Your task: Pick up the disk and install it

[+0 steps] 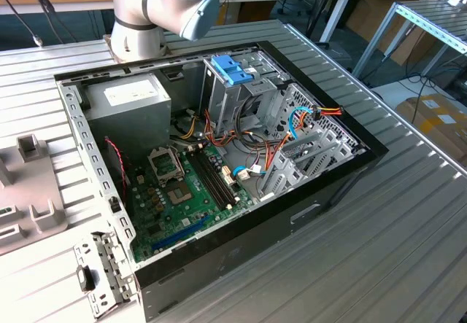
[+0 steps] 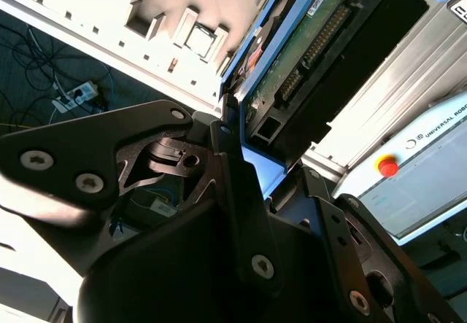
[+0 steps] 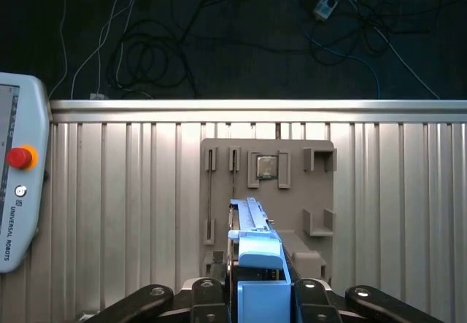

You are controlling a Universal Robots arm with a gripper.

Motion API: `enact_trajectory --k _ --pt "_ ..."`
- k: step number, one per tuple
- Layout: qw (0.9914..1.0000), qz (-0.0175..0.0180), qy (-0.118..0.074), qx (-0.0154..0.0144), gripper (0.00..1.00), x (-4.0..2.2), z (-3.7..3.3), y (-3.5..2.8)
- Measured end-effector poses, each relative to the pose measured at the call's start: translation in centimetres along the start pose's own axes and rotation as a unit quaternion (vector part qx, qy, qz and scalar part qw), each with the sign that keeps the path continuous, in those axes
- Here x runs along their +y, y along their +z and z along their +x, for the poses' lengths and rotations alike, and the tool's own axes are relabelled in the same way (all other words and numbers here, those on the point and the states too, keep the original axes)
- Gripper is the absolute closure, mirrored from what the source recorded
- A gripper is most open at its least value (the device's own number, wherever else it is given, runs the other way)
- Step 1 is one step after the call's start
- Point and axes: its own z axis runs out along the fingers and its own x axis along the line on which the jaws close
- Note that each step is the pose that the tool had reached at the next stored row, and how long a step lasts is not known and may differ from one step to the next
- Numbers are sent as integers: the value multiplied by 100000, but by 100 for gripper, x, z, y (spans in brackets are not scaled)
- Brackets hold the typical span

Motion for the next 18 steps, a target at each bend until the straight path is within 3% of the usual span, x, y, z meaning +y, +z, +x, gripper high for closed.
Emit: enact_trajectory --k 18 --pt "100000 -5 0 10 63 -58 3 3"
